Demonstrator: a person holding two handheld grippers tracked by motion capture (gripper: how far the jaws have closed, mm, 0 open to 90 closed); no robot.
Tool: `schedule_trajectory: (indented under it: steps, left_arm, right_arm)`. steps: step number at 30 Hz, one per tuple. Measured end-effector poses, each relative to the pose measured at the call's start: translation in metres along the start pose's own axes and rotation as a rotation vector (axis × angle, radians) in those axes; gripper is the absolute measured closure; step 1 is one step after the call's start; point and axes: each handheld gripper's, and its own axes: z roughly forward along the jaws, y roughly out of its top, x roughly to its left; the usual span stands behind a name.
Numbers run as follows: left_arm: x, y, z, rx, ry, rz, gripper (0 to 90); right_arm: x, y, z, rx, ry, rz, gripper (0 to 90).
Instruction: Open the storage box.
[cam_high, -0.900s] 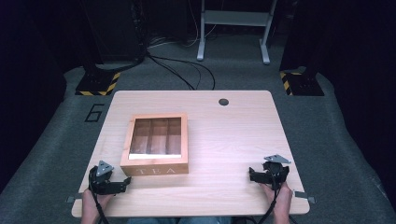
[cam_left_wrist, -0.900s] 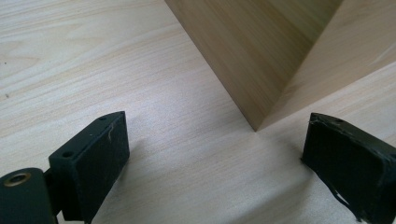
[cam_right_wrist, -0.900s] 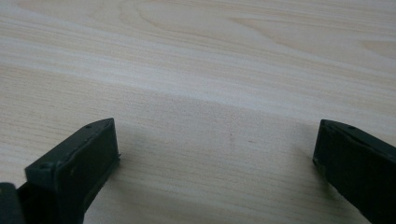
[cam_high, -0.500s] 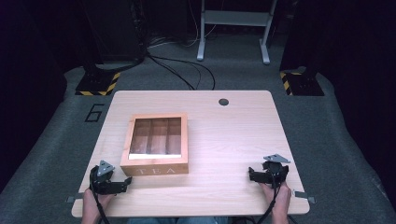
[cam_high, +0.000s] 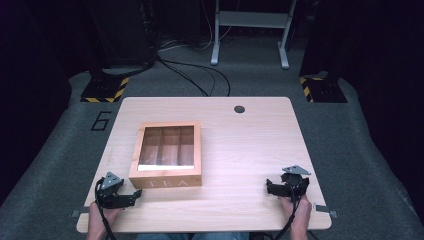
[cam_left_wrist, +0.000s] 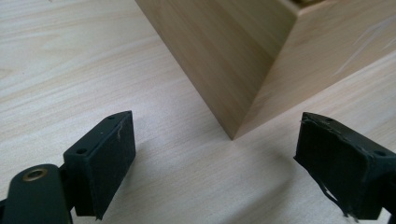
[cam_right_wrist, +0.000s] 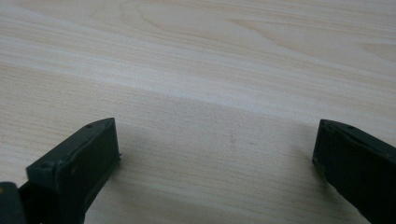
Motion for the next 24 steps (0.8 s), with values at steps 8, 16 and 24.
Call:
schedule_trajectory:
  steps: [8,16,24]
  left_arm:
    - [0.002,-0.001,-0.006,-0.070,-0.053,-0.057,25.2]
    - [-0.003,0.007,-0.020,-0.169,-0.065,-0.050,27.8]
    - [-0.007,0.010,-0.021,-0.223,-0.080,-0.042,30.3]
  right_arm:
    - [-0.001,0.000,0.000,0.003,0.008,0.002,0.1]
    - [0.000,0.000,0.000,0.006,0.008,0.006,0.3]
    - [-0.001,0.000,0.000,0.005,0.008,0.006,0.4]
